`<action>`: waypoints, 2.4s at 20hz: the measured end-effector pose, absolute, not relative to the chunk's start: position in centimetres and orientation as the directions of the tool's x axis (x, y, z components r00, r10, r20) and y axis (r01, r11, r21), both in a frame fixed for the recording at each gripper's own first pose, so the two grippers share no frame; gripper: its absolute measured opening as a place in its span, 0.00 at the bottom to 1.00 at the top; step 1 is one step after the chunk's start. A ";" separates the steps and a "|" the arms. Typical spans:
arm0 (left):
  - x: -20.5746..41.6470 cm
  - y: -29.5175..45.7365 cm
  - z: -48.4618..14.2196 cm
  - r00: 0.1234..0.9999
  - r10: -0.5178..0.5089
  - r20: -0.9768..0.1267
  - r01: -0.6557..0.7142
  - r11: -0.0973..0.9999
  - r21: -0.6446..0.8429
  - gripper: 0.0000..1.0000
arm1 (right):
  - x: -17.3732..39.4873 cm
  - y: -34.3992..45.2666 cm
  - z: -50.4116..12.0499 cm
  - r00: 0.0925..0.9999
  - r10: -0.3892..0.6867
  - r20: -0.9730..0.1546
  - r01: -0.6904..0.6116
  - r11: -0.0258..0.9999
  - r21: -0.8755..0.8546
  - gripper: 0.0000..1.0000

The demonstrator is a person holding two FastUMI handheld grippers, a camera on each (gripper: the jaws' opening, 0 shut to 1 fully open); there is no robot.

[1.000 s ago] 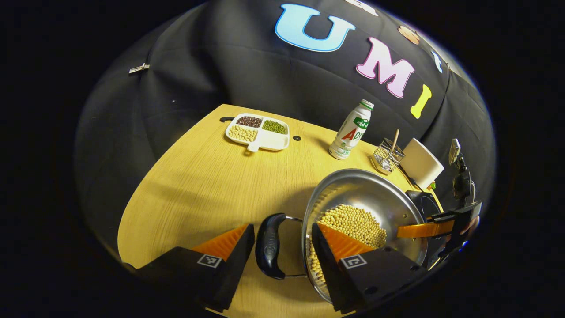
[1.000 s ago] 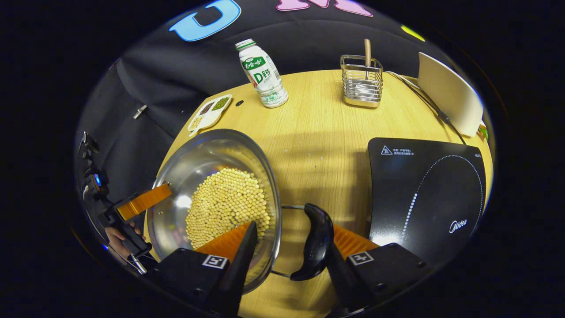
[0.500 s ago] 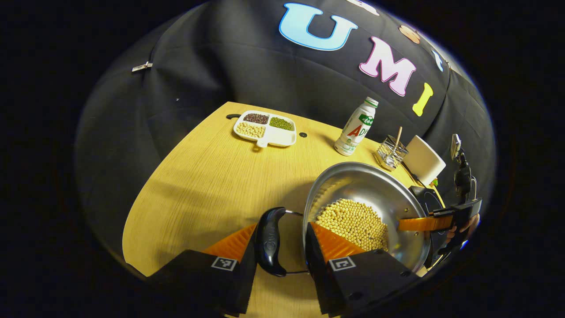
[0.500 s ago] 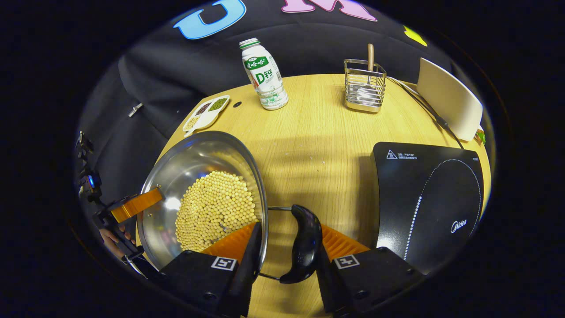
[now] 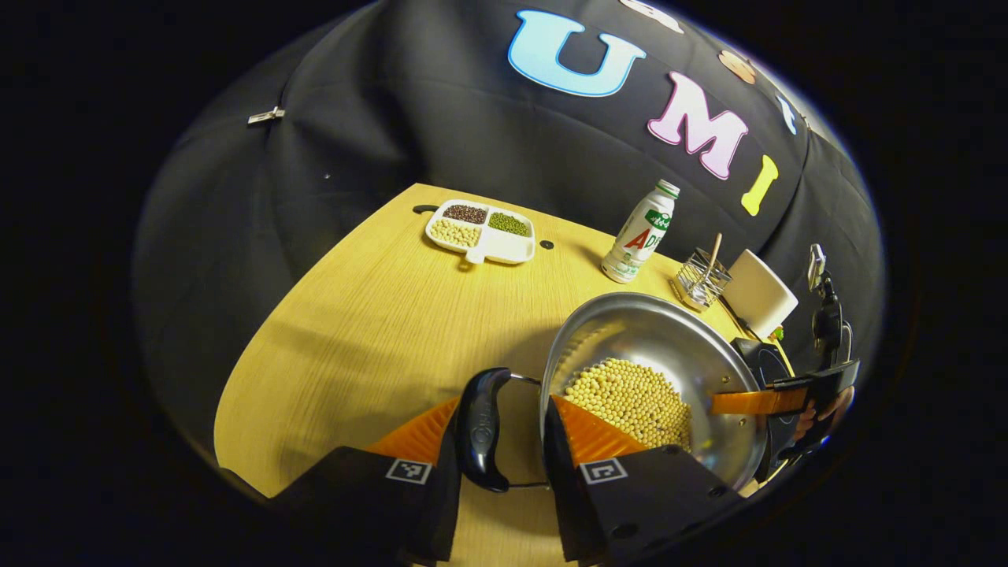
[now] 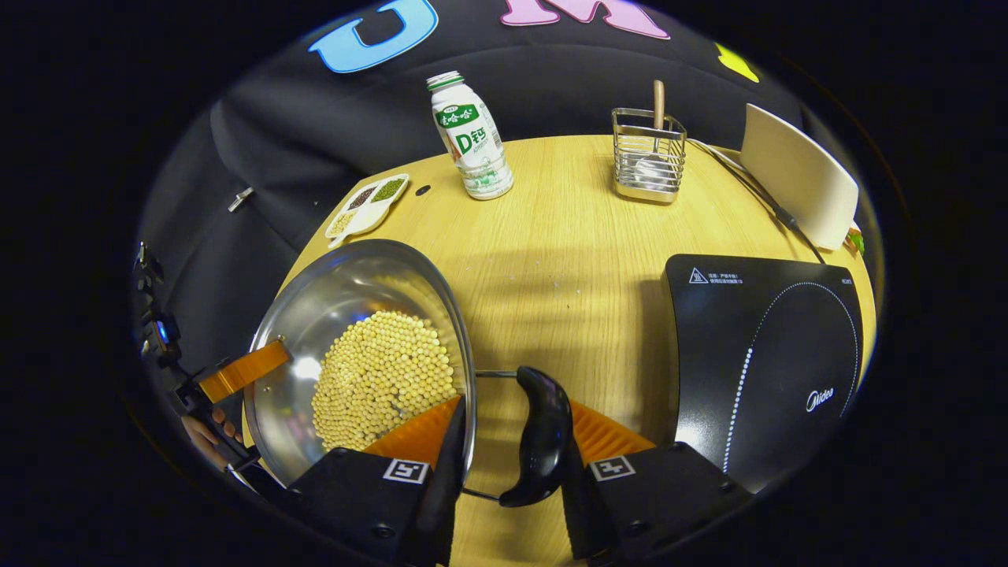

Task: First push the handle of the pot to place it horizontally, then grasp the pot with both hands and set it on the induction cooktop.

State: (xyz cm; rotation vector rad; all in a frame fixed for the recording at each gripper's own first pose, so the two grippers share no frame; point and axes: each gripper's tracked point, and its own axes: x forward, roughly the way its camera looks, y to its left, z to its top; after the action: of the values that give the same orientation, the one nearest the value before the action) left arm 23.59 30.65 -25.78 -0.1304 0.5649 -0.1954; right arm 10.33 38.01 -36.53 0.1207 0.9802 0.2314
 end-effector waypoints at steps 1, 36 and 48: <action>23.5 30.7 -25.8 0.826 -0.216 -0.520 0.145 0.974 -0.174 0.53 | 10.2 38.0 -36.5 0.535 0.248 -0.808 -0.142 0.969 0.203 0.59; 15.2 13.0 -16.3 0.826 -0.261 -0.499 0.223 0.965 -0.136 0.52 | 4.7 21.0 -22.2 0.617 0.226 -0.754 -0.118 0.973 0.196 0.59; 17.2 2.6 -18.7 0.788 -0.301 -0.537 0.278 0.952 -0.126 0.52 | 5.6 10.4 -23.7 0.601 0.185 -0.778 -0.038 0.978 0.203 0.54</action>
State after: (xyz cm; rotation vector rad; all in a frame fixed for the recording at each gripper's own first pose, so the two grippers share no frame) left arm 17.17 2.61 -18.71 -0.0407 0.5851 -0.3125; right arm 5.57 10.40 -23.71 0.1720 0.9187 0.1297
